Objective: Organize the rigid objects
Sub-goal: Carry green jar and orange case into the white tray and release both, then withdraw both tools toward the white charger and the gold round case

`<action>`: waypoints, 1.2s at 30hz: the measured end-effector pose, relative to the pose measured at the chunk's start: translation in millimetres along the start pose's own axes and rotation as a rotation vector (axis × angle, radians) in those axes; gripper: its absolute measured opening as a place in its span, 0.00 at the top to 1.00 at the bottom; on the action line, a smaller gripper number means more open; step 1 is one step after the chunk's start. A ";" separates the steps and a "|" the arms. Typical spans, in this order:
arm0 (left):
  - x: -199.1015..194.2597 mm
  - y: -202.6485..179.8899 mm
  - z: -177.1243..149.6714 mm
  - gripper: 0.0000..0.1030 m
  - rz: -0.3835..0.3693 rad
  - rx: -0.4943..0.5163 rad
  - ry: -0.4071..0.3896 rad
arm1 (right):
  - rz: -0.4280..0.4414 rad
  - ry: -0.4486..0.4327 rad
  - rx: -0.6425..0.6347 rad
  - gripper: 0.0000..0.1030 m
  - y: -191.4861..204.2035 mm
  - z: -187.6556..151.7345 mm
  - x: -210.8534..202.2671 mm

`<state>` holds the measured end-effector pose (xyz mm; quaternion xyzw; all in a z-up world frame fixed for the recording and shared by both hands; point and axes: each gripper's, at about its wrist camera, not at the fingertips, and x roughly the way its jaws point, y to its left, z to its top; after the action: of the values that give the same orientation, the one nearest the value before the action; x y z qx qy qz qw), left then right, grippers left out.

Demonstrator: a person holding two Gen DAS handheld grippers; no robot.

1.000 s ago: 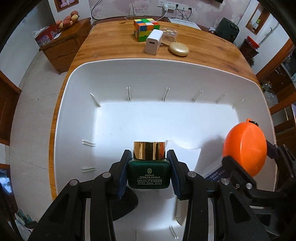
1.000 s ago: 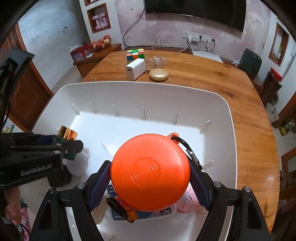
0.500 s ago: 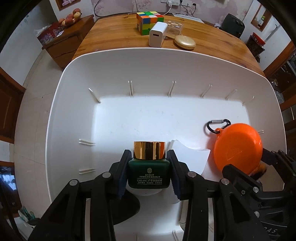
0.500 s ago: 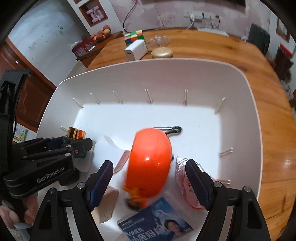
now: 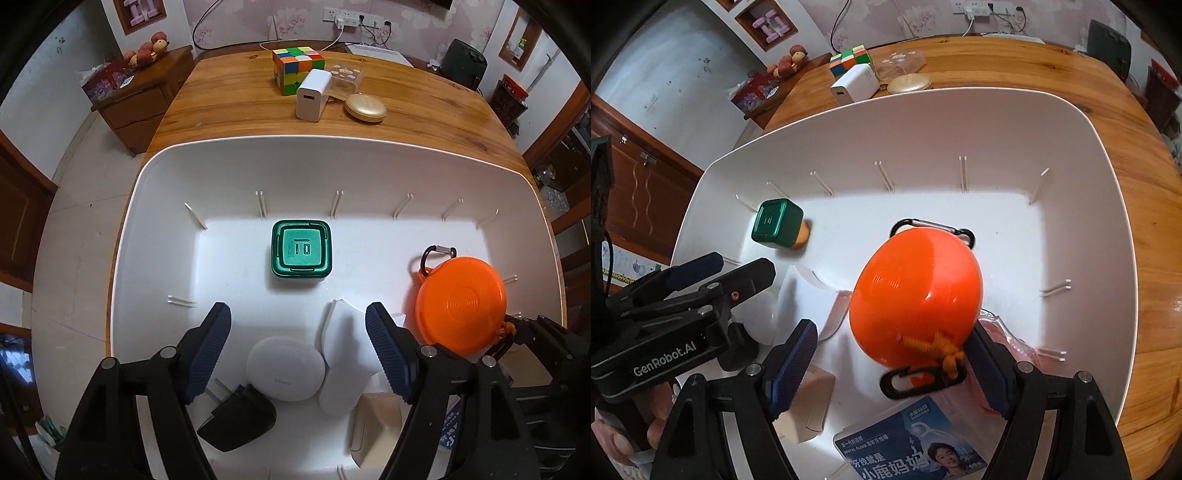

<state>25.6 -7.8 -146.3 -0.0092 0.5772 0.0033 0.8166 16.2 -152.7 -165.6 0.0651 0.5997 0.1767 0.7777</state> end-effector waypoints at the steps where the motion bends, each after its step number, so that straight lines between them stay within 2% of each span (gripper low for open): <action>1: 0.0 -0.3 -0.2 0.24 0.000 0.000 0.001 | 0.001 -0.001 0.000 0.21 0.2 -0.1 -0.1; 11: 0.5 -1.9 -0.5 0.24 0.006 0.008 0.003 | -0.011 -0.006 -0.005 0.22 0.7 0.1 -0.3; 21: -20.1 4.7 4.0 0.24 0.028 0.024 -0.044 | -0.058 -0.029 -0.029 0.24 3.5 -3.4 -4.9; 27: -48.2 17.7 22.4 0.24 0.069 0.030 -0.111 | -0.137 -0.040 -0.106 0.24 17.4 -4.4 -16.7; 30: -64.8 24.6 37.9 0.24 0.087 0.037 -0.145 | -0.180 -0.078 -0.158 0.24 24.7 -0.5 -35.2; 36: -95.5 23.0 71.4 0.24 0.125 0.102 -0.212 | -0.175 -0.132 -0.189 0.23 25.7 25.9 -82.4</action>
<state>60.6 17.1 -32.8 0.0688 0.4865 0.0258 0.8706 18.0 -155.0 -75.5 -0.0495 0.5315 0.1594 0.8305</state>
